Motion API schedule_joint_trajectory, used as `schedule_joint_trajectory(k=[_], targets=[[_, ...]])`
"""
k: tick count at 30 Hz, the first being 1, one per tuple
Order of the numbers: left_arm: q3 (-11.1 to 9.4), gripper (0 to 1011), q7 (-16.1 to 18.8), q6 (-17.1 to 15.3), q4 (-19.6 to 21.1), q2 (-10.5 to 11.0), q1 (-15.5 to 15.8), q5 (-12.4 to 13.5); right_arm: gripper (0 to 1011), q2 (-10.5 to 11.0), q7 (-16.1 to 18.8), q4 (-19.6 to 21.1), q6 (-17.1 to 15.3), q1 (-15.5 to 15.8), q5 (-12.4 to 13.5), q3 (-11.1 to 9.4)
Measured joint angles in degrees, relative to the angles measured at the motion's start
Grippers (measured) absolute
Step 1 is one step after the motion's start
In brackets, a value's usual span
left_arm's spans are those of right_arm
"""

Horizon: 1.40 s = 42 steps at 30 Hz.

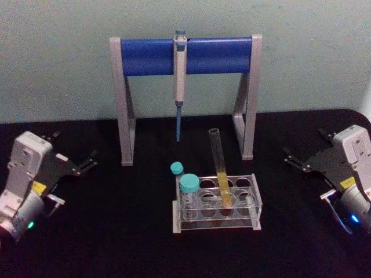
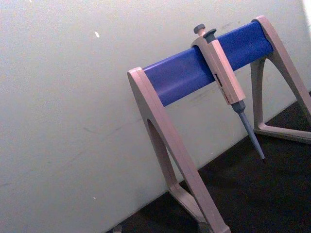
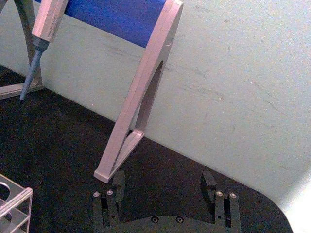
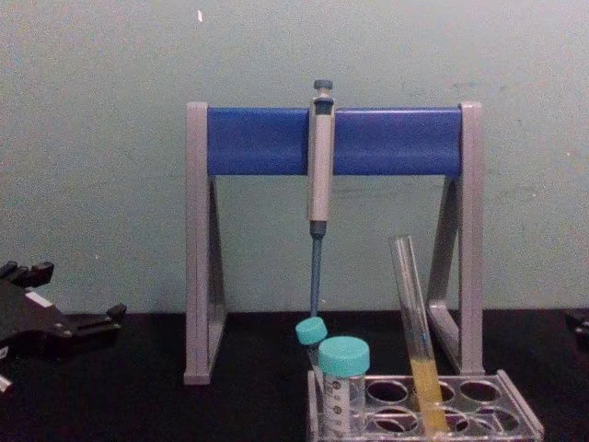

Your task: Pick up the test tube from the test tube rack, shake it, then place it back into the test tube rack.

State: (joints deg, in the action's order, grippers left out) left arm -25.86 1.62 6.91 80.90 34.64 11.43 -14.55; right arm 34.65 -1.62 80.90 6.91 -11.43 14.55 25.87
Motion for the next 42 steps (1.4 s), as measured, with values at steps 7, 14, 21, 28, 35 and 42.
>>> schedule_joint_trajectory(k=[7, 14, 21, 28, 35, 42], targets=[[0.0, 1001, 0.0, 0.0, 0.0, 0.0, 0.0, 0.0, 1000, 0.0, 0.0, 0.0, 0.0, 0.0, 0.0, 0.0], [0.0, 1001, 0.0, 0.0, 0.0, 0.0, 0.0, 0.0, 1000, -0.2, -0.4, 1.2, 0.2, 1.2, -0.6, -1.7], [0.0, 1001, 0.0, 0.0, 0.0, 0.0, 0.0, 0.0, 1000, 0.2, 1.7, 3.6, 2.6, 2.6, -0.6, -3.2], [0.0, 1001, 0.0, 0.0, 0.0, 0.0, 0.0, 0.0, 1000, 1.4, 7.4, 6.3, 6.1, 3.7, 1.0, -3.6], [0.0, 1001, 0.0, 0.0, 0.0, 0.0, 0.0, 0.0, 1000, 1.3, 12.9, 7.7, 8.5, 3.6, 2.5, -3.2], [0.0, 1001, 0.0, 0.0, 0.0, 0.0, 0.0, 0.0, 1000, 0.2, 18.4, 7.7, 9.6, 2.4, 4.0, -2.0]])
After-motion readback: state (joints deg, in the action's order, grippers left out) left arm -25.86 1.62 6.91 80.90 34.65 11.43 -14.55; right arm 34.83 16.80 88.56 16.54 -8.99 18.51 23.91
